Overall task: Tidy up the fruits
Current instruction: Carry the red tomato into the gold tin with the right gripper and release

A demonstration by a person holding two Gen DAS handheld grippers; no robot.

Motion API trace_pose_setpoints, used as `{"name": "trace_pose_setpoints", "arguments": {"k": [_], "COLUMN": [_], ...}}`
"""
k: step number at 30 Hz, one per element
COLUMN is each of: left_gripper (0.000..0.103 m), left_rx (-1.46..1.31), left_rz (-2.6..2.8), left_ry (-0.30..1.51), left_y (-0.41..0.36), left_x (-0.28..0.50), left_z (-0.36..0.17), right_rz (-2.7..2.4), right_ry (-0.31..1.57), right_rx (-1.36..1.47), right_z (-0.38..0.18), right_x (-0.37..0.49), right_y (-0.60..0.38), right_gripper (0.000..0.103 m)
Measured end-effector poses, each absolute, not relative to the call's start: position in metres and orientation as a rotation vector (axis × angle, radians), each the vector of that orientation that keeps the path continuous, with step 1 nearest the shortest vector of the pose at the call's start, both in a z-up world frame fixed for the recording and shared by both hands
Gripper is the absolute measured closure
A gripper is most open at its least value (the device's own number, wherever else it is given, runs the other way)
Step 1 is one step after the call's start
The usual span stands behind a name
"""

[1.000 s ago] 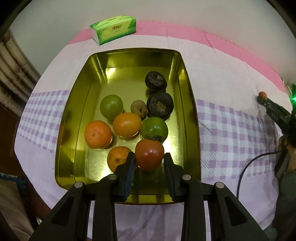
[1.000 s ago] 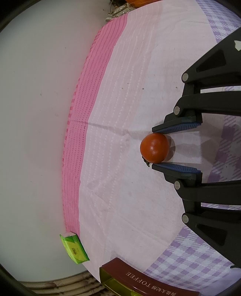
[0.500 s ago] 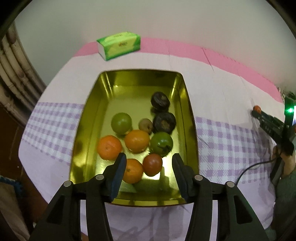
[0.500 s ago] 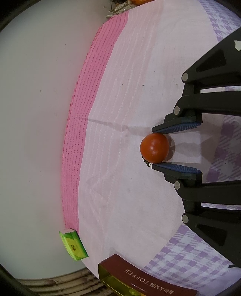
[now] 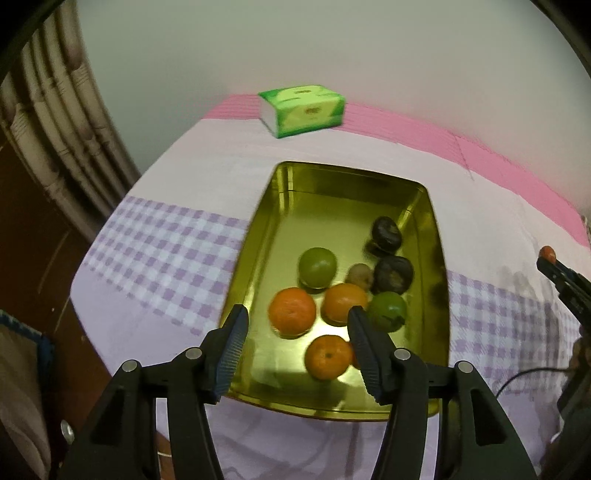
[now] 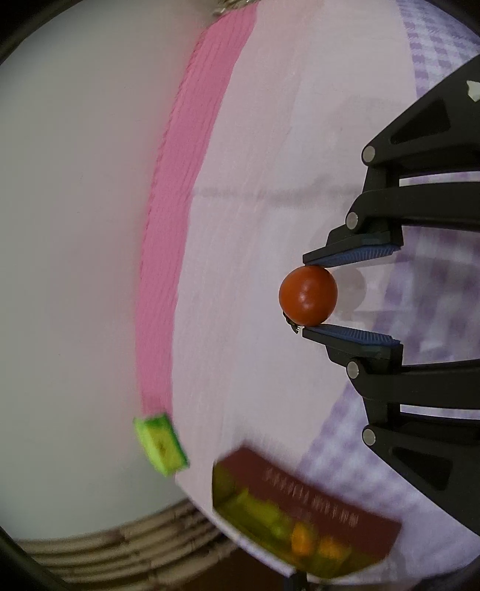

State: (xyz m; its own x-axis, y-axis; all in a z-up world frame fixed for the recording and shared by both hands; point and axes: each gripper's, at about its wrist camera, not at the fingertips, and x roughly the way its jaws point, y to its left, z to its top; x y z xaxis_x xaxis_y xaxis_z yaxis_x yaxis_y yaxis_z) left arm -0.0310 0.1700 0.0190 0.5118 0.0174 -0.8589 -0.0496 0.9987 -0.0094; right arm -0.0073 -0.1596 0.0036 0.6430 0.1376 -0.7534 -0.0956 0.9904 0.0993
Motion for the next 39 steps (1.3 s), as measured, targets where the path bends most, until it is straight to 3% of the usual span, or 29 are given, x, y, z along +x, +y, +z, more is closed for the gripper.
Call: {"name": "trace_pose_setpoints", "arguments": {"k": [8,18,39], "left_gripper": [0.046,0.042,0.04], "left_rx": [-0.089,-0.128,-0.153], "left_rz": [0.086,0.124,0.133], "left_ry": [1.028,1.015,1.02], "left_y": [0.195,0.221,0.229], "left_x": [-0.04,-0.052,-0.056], "left_z": [0.025,0.03,0.026], "right_rz": [0.4,0.574,0.542], "right_ry": [0.831,0.866,0.947], "right_rx": [0.002,-0.079,-0.132], "right_z": [0.036,0.024,-0.011], "right_x": [-0.002,0.006,0.018], "right_y": [-0.059,0.039,0.075], "right_gripper": [0.074,0.074,0.073]}}
